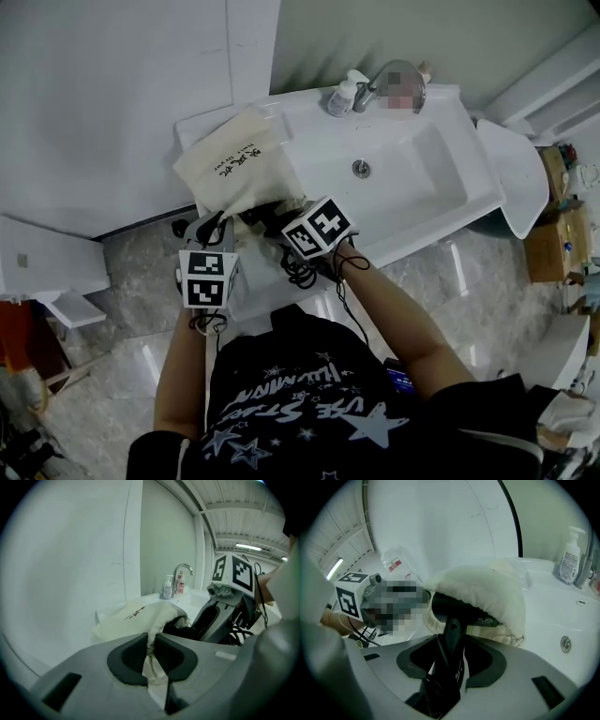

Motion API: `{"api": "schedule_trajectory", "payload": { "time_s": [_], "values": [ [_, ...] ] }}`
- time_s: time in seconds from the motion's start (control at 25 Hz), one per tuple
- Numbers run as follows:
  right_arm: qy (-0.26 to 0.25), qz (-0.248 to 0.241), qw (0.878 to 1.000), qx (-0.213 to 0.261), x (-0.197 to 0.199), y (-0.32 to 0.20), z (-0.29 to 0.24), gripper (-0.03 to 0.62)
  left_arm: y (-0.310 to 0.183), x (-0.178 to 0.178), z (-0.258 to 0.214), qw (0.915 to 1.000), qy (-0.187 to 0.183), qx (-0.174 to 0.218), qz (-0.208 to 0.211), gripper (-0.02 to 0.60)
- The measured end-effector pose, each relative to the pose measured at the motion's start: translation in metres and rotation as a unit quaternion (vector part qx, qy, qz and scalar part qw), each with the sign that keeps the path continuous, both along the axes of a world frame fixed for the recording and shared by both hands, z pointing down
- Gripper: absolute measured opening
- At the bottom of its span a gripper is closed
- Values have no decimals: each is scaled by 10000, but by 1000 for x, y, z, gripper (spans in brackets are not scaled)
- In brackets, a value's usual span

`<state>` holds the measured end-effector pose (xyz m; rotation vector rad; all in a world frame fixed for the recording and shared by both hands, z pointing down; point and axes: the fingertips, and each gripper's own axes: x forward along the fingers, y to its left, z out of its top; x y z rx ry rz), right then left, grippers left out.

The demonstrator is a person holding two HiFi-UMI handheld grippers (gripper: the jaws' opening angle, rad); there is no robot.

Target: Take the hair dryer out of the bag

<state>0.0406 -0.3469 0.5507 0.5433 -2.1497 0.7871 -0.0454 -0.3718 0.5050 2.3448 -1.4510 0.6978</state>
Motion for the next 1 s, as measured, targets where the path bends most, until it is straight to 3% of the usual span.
{"api": "schedule_trajectory", "payload": {
  "time_s": [0.36,0.68,1.0],
  "values": [
    [-156,-139,9998,28,13,53,-22,181,10,0,-7,9997,54,5,234,49],
    [-582,-177,9981,127,6,99,-49,181,24,-2,-4,9986,131,-89,506,49],
    [-1005,383,9936,350,8,138,-78,181,51,-4,12,9967,-115,-196,785,52]
  ]
}}
